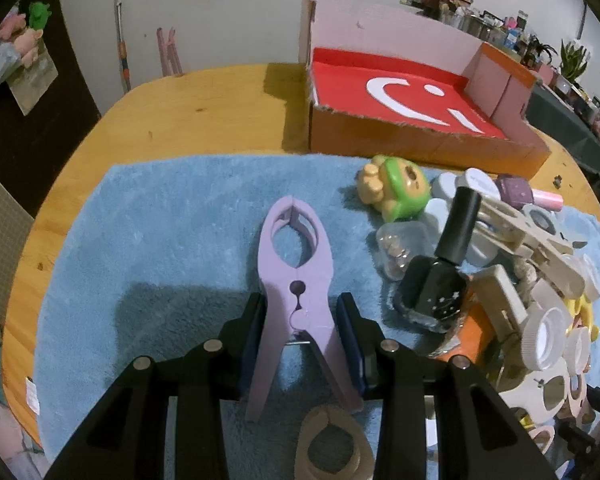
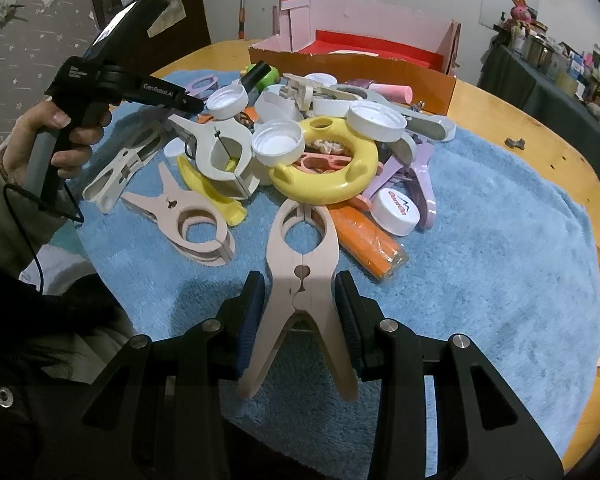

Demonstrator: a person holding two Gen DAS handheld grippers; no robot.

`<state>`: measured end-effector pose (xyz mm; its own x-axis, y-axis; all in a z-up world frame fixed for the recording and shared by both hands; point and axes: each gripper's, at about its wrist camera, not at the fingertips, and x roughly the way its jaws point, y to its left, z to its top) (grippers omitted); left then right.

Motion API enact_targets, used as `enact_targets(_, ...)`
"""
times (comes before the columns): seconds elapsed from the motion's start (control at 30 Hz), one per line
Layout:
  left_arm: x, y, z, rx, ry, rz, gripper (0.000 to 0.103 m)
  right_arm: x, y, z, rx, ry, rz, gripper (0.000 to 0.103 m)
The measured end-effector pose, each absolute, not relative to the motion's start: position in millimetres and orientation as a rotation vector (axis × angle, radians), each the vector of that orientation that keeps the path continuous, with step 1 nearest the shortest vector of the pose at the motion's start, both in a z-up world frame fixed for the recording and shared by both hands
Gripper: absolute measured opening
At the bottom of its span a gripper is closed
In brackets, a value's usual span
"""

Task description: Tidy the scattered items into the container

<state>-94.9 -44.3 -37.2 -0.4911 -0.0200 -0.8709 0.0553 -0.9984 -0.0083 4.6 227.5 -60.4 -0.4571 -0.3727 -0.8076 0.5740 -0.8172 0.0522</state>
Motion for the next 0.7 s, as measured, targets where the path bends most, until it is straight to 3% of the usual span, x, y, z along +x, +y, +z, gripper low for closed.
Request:
enact_targets(0.47, -113.6, -44.7, -38.2, 1.658, 0.012, -2.621, 0.046, 4.6, 228.1, -66.4, 1.187, 0.302, -2.258, 0.035)
enact_targets(0.57, -110.8, -42.4, -37.6, 1.663, -0.005, -2.631, 0.038, 4.0, 228.0, -66.8, 1.188, 0.296, -2.256, 0.035)
enact_targets(0.7, -103.8, -37.1, -37.4, 1.625, -0.064, -2.648, 0.036, 3.5, 228.4, -65.5, 1.184, 0.289, -2.259, 0.035)
